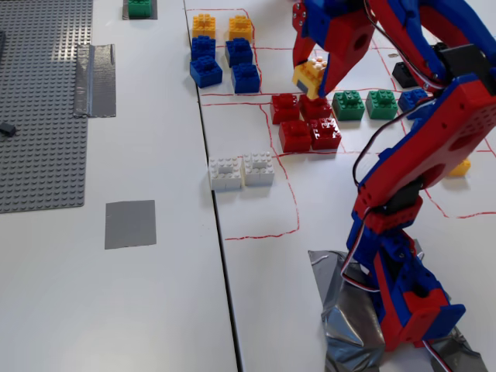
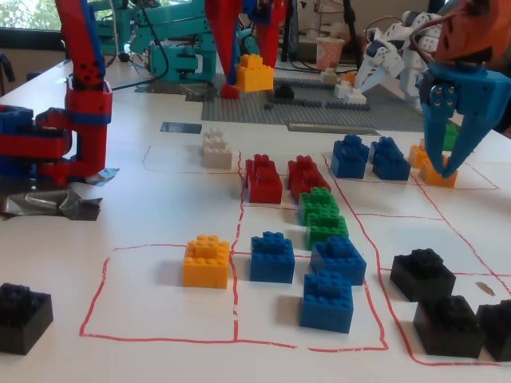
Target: Grab the block and put it in the grey marker
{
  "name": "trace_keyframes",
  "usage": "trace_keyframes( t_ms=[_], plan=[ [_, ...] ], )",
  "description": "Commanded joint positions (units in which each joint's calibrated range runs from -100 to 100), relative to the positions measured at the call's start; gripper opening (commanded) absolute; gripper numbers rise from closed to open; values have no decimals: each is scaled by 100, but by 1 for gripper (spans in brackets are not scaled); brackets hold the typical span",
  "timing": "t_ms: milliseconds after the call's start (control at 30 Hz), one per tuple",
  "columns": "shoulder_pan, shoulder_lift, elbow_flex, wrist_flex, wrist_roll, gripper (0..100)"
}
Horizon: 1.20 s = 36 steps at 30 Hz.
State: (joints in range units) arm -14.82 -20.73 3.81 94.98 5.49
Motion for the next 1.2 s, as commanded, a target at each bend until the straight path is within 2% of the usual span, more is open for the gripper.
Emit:
trace_keyframes(
  t_ms=[0, 667, 1167],
  plan=[
    [-343, -493, -54, -180, -83, 0],
    [-2542, -443, 1217, -1389, -669, 0],
    [-3543, 415, 1026, -1941, -977, 0]
  ],
)
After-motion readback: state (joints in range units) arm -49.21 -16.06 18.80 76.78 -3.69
